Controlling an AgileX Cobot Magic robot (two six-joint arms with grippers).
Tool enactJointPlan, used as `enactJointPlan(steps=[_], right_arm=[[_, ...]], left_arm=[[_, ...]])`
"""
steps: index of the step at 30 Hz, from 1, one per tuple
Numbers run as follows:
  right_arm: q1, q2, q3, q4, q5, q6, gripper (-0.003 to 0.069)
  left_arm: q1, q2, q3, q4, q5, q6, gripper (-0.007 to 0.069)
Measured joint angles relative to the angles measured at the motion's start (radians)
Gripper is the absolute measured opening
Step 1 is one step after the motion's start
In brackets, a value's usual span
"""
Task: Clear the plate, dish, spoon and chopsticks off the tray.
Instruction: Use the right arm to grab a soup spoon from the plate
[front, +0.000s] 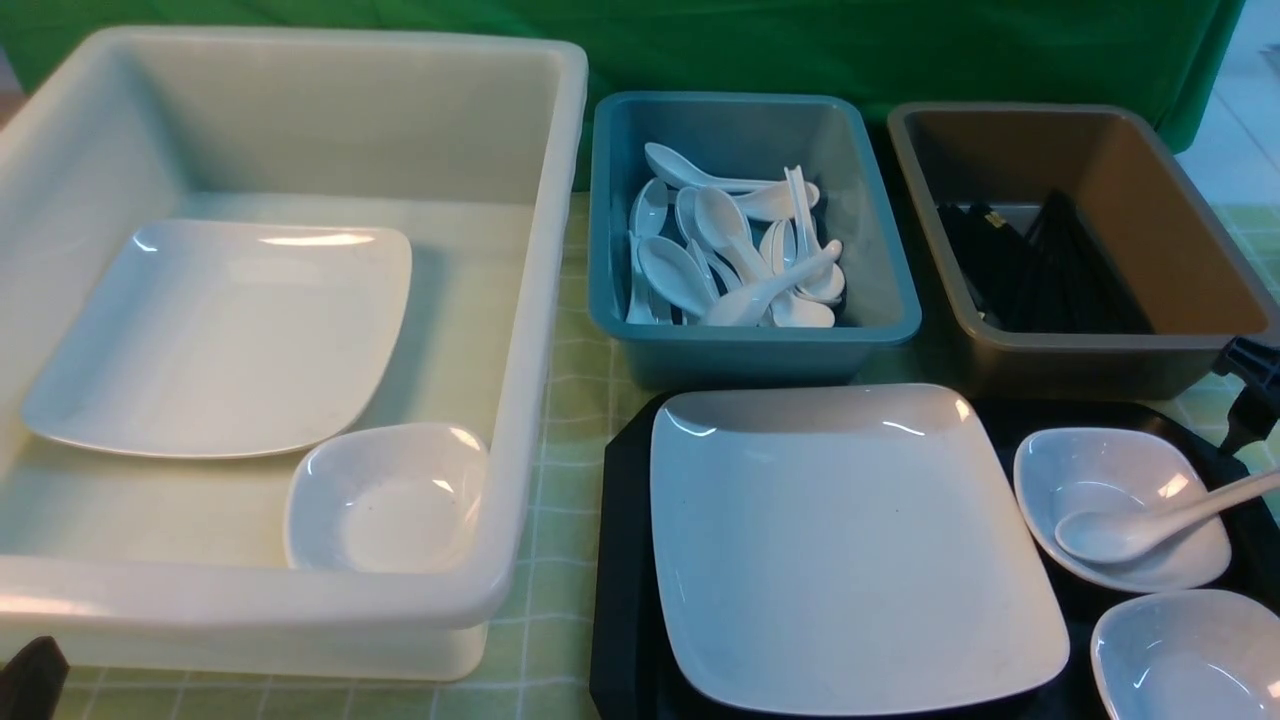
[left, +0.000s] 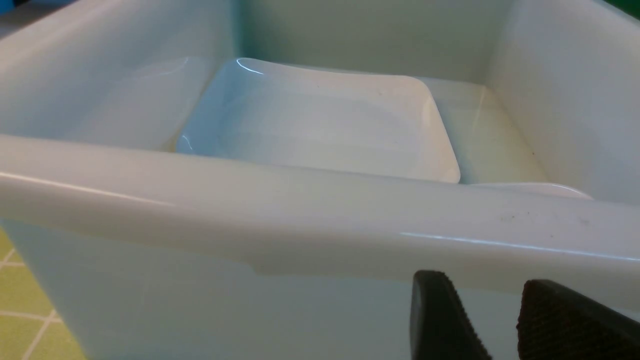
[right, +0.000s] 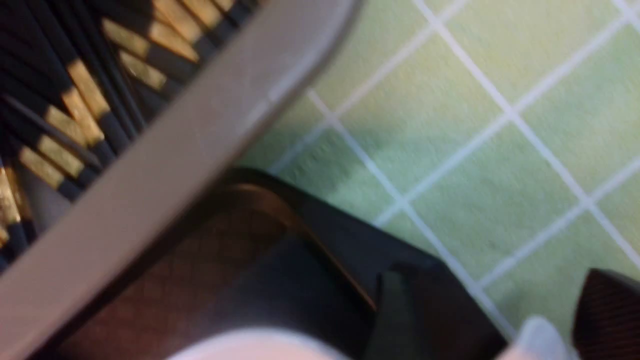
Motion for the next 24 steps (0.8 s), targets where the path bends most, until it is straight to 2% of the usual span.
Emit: enactJointPlan(steps=[6, 10, 21, 24], right_arm=[[0.000, 0.023, -0.003, 0.012, 0.012, 0.004, 0.0198], [0.000, 0.016, -0.005, 0.009, 0.023, -0.011, 0.0116], [0.000, -0.132, -0.004, 0.000, 0.008, -0.077, 0.0114], [0.000, -0.185, -0.004, 0.043, -0.026, -0.127, 0.0114]], left_arm=[[0.000, 0.000, 0.000, 0.000, 0.000, 0.000, 0.0223], [0.000, 0.000, 0.000, 0.000, 0.000, 0.002, 0.0223], [0.000, 0.000, 0.000, 0.000, 0.000, 0.002, 0.0223], [0.000, 0.000, 0.000, 0.000, 0.000, 0.002, 0.0223]])
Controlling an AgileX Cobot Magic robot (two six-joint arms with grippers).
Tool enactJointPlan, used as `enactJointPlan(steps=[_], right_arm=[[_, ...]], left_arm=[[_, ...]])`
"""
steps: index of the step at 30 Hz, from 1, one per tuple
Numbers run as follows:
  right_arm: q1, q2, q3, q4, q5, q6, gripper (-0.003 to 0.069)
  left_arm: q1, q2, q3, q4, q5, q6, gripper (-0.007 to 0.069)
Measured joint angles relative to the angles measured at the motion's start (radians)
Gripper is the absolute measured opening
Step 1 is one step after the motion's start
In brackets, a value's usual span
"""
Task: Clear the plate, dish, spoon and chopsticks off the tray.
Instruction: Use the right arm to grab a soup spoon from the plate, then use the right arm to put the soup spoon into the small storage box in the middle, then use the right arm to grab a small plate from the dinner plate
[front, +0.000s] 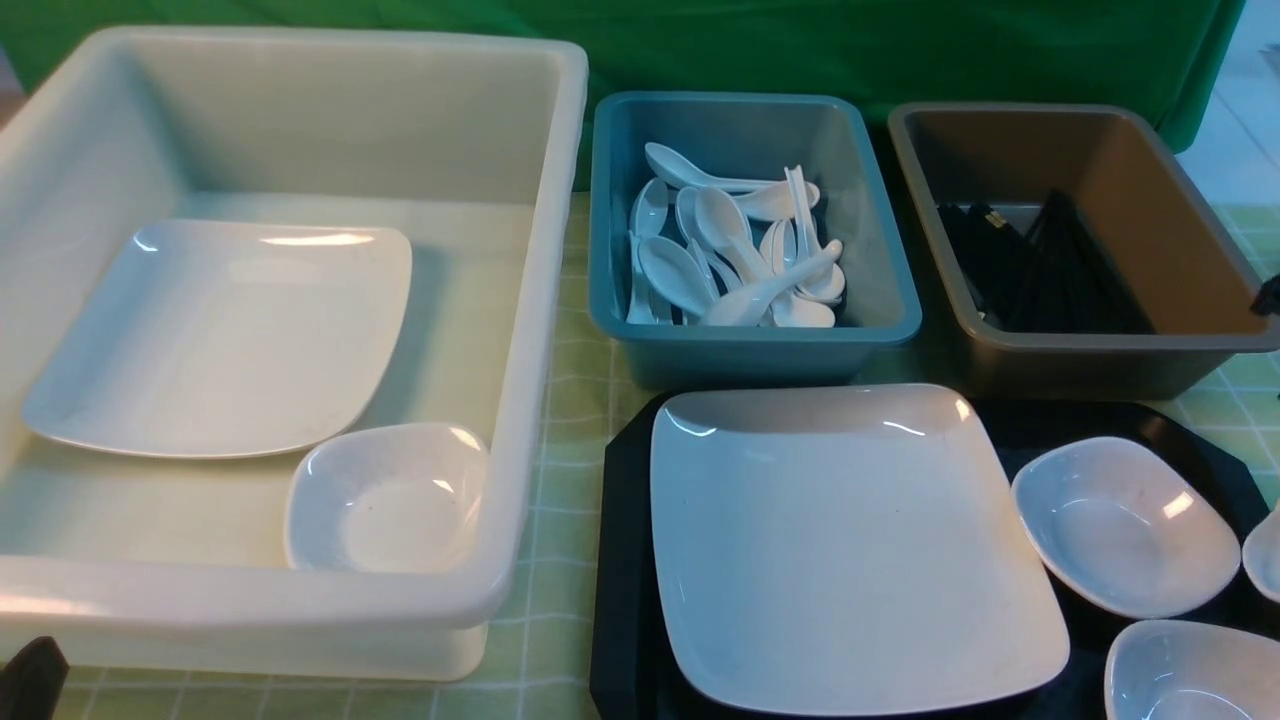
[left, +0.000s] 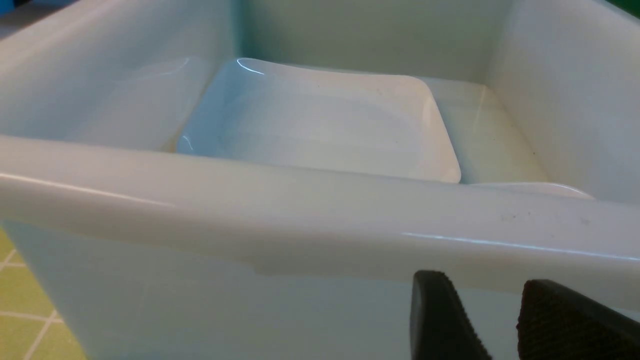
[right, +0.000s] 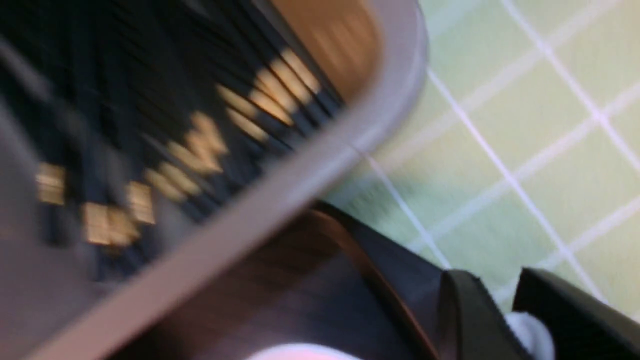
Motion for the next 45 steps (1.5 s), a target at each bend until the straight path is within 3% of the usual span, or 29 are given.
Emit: enactJointPlan(steps=[2, 5, 7, 9, 12, 18, 25, 28, 31, 33, 37, 44, 45], right_arm=[[0.000, -0.027, 0.000, 0.054, -0.029, -0.048, 0.0114], [0.033, -0.092, -0.009, 0.270, -0.119, -0.220, 0.0114], [0.055, -0.101, -0.026, 0.329, -0.143, -0.268, 0.0114], [0.143, -0.096, -0.075, 0.422, -0.214, -0.350, 0.0114], [0.224, -0.078, -0.116, 0.445, -0.293, -0.372, 0.0114], [0.471, 0.073, -0.231, 0.459, -0.643, -0.403, 0.0114], [0.628, 0.305, -0.286, 0.458, -1.082, -0.452, 0.0119], [0.657, 0.379, -0.300, 0.458, -1.165, -0.455, 0.0188], [0.663, 0.417, -0.306, 0.460, -1.158, -0.455, 0.0347], [0.663, 0.410, -0.307, 0.460, -1.123, -0.456, 0.0410], [0.657, 0.366, -0.308, 0.460, -1.002, -0.468, 0.0410], [0.635, 0.103, -0.326, 0.409, -0.471, -0.768, 0.0104], [0.633, 0.095, -0.327, 0.407, -0.438, -0.786, 0.0090]], left_arm=[[0.000, 0.000, 0.000, 0.000, 0.000, 0.000, 0.0223], [0.000, 0.000, 0.000, 0.000, 0.000, 0.000, 0.0223], [0.000, 0.000, 0.000, 0.000, 0.000, 0.000, 0.0223], [0.000, 0.000, 0.000, 0.001, 0.000, 0.000, 0.0223], [0.000, 0.000, 0.000, 0.001, 0.000, -0.002, 0.0223], [0.000, 0.000, 0.000, 0.003, 0.000, -0.002, 0.0223], [0.000, 0.000, 0.000, 0.003, 0.000, -0.002, 0.0223], [0.000, 0.000, 0.000, 0.003, 0.000, -0.002, 0.0223], [0.000, 0.000, 0.000, 0.003, 0.000, -0.002, 0.0223], [0.000, 0.000, 0.000, 0.003, 0.000, -0.002, 0.0223], [0.000, 0.000, 0.000, 0.003, 0.000, -0.002, 0.0223], [0.000, 0.000, 0.000, 0.003, 0.000, 0.000, 0.0223], [0.000, 0.000, 0.000, 0.003, 0.000, 0.000, 0.0223]])
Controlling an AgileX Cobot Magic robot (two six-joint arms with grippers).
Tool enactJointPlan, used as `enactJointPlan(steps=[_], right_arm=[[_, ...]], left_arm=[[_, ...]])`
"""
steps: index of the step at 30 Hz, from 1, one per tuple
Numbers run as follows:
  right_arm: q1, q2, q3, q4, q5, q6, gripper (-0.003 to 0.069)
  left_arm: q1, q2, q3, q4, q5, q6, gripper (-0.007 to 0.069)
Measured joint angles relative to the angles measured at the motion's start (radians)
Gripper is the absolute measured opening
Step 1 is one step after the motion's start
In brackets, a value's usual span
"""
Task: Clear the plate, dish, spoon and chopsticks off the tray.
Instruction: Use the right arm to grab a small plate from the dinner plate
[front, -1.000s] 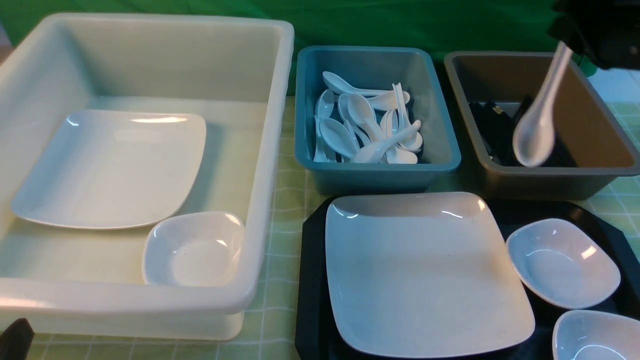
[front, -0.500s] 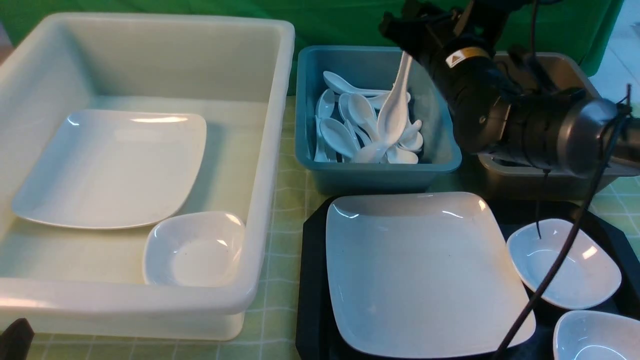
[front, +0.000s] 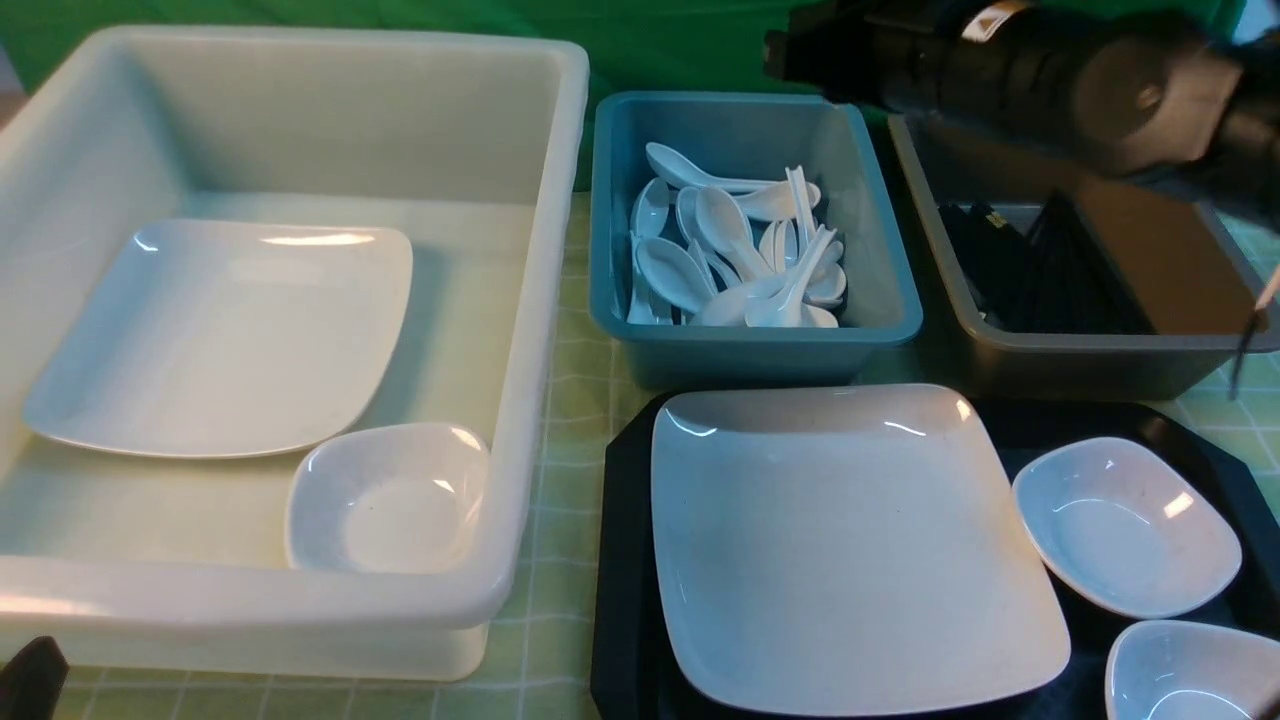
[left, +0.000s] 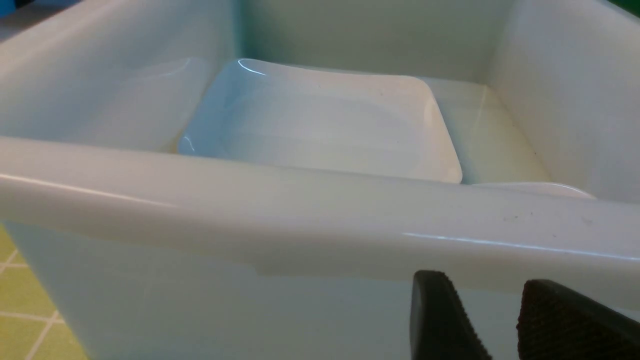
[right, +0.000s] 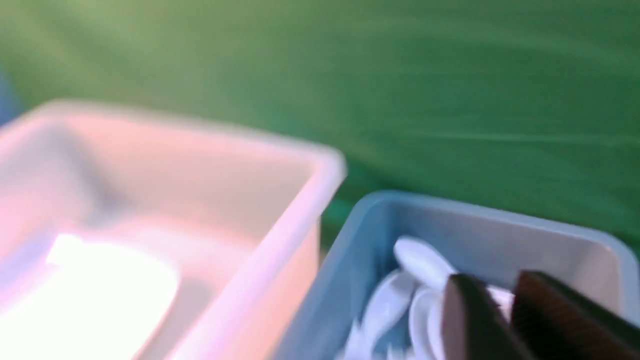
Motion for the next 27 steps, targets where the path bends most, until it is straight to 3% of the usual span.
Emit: enactJointPlan(steps=[2, 7, 15, 19, 27], right_arm=[[-0.006, -0.104, -0.001, -0.013, 0.176, -0.065, 0.0034], [-0.017, -0.261, -0.004, -0.088, 0.487, -0.100, 0.0009], [-0.018, -0.479, -0.005, -0.351, 1.018, 0.074, 0.0008], [-0.018, -0.549, 0.008, -0.399, 1.106, 0.107, 0.0008], [-0.018, -0.764, 0.160, -0.417, 1.125, 0.129, 0.0011]], left_arm=[[0.000, 0.000, 0.000, 0.000, 0.000, 0.000, 0.0223], [0.000, 0.000, 0.000, 0.000, 0.000, 0.000, 0.0223], [0.000, 0.000, 0.000, 0.000, 0.000, 0.000, 0.0223], [0.000, 0.000, 0.000, 0.000, 0.000, 0.000, 0.0223], [0.000, 0.000, 0.000, 0.000, 0.000, -0.001, 0.0223]])
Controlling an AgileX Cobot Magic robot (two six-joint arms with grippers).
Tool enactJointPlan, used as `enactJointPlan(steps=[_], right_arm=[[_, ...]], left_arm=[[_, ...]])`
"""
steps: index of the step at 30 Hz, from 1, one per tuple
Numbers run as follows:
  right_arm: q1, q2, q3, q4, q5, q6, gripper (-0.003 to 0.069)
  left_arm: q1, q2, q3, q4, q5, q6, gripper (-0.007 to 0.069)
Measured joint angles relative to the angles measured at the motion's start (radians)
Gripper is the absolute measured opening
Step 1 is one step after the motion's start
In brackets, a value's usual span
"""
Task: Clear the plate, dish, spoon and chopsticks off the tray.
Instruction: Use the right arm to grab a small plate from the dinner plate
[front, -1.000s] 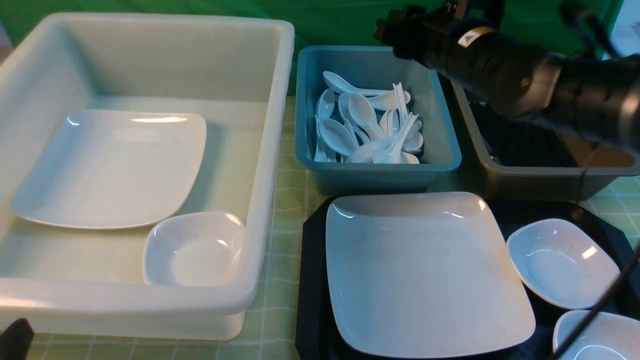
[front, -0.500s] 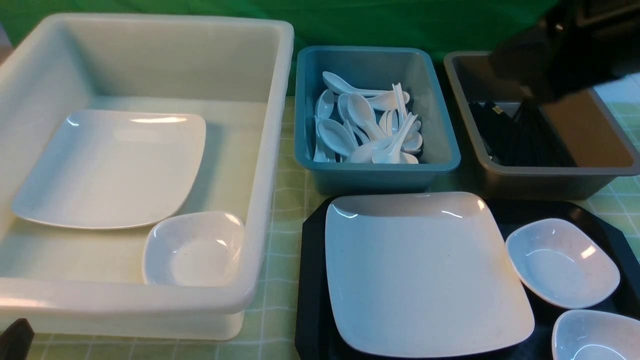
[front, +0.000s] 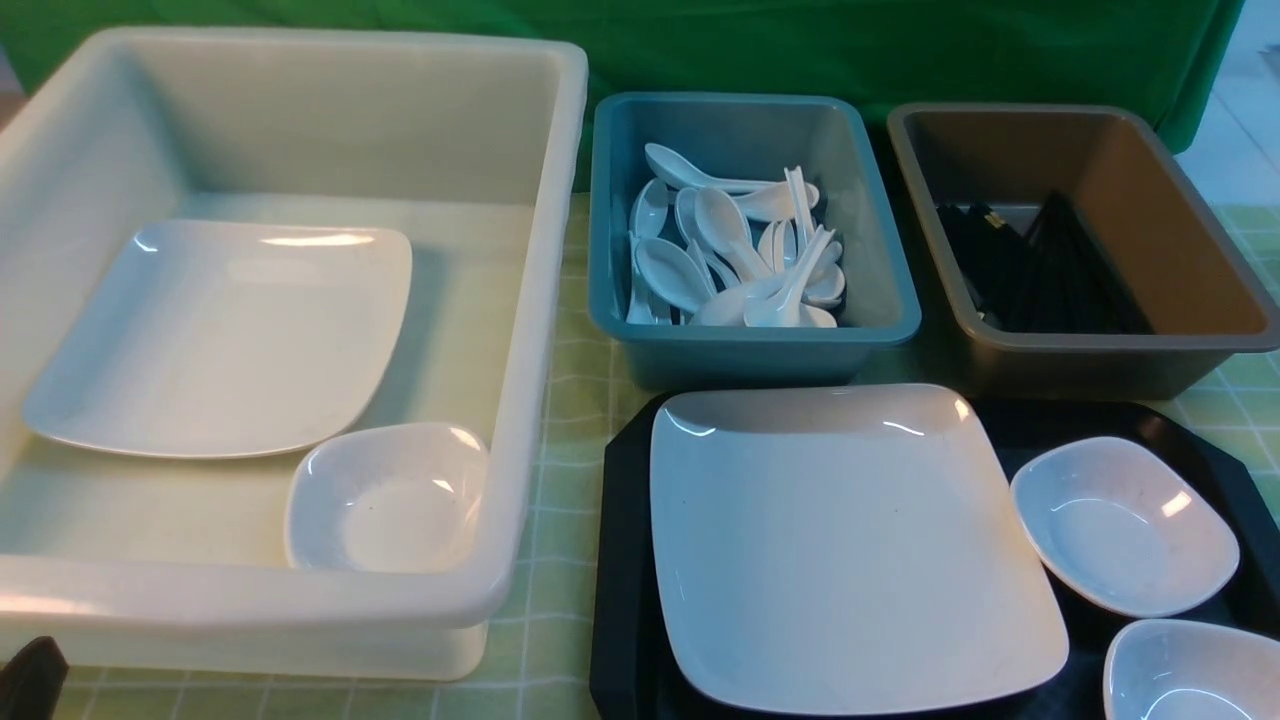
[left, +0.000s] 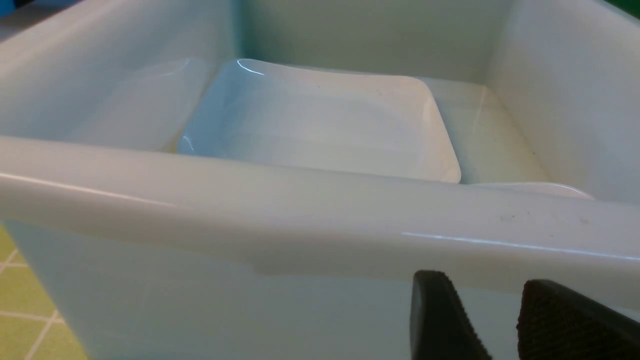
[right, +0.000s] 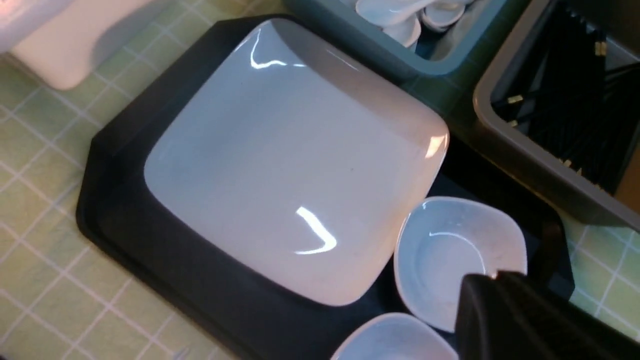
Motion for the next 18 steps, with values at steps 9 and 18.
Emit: enactJointPlan(steps=[9, 18], right_arm=[[0.000, -0.227, 0.281, -0.045, 0.006, 0.090, 0.0011], [0.000, -0.238, 0.414, -0.060, 0.006, 0.115, 0.0015]], left_arm=[[0.000, 0.000, 0.000, 0.000, 0.000, -0.001, 0.0223], [0.000, 0.000, 0.000, 0.000, 0.000, -0.001, 0.0223]])
